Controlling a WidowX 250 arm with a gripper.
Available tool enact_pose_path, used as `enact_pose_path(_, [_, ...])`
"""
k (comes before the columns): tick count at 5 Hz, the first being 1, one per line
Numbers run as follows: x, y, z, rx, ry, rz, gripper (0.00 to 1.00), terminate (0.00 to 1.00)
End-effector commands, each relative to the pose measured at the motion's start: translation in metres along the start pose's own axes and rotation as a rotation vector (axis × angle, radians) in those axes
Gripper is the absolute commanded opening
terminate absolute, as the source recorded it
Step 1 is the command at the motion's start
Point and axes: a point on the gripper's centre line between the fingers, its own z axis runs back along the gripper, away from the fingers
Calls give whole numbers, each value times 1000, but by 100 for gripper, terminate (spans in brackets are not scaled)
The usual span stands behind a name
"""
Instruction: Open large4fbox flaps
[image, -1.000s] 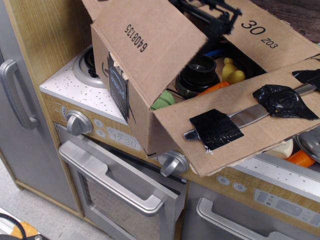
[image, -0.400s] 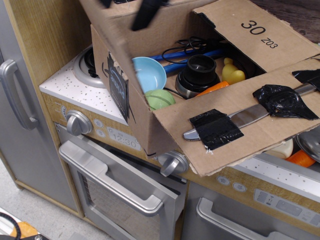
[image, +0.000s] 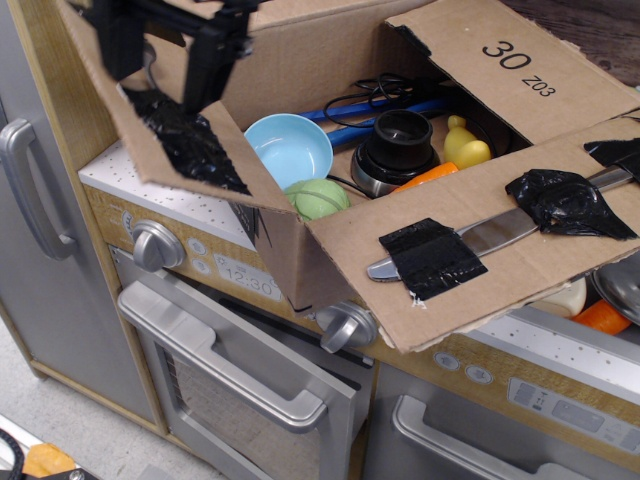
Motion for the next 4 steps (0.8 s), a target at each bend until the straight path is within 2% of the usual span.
enact_pose_path(1, [2,3,-16,-102,-114,61,100,0])
enact_pose_path(3, [5,-8,-37,-114,-214,80,100,0])
enact_pose_path(4, [12,-14,-27,-133,-206,84,100,100])
